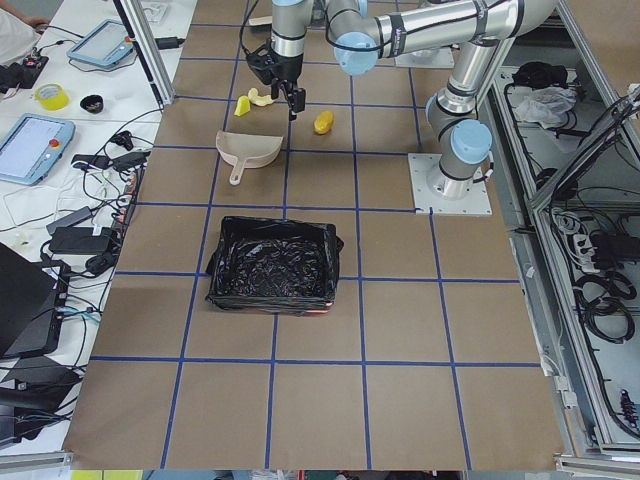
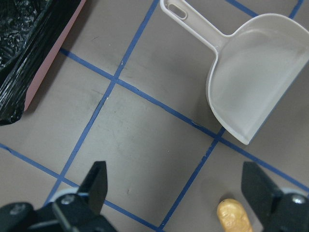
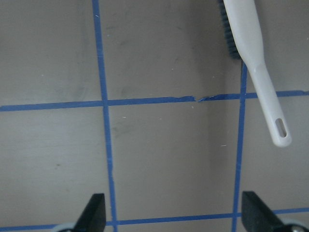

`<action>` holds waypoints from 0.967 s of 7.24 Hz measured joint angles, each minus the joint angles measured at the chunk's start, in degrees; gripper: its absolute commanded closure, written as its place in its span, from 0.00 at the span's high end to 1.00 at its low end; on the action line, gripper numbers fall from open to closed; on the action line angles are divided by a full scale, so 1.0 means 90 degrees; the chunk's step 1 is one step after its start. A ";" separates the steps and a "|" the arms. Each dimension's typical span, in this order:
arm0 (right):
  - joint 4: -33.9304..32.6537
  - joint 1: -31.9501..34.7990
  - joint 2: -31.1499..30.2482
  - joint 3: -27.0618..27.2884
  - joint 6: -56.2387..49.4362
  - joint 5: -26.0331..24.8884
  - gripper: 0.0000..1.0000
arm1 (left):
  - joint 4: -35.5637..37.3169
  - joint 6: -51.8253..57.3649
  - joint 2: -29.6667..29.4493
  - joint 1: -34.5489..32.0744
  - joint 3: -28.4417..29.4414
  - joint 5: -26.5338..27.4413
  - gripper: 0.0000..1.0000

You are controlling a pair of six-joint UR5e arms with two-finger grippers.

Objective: Sweep and dump trash into bin
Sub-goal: 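Move the left gripper to the dustpan handle while the right gripper approaches the brush, then grasp the dustpan handle with the left gripper while the right gripper grasps the brush handle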

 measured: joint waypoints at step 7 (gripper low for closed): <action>-0.2110 -0.1404 0.0896 0.1250 -0.4178 -0.0462 0.95 | 0.1492 -0.3214 -0.2132 0.0058 0.0351 -0.1089 1.00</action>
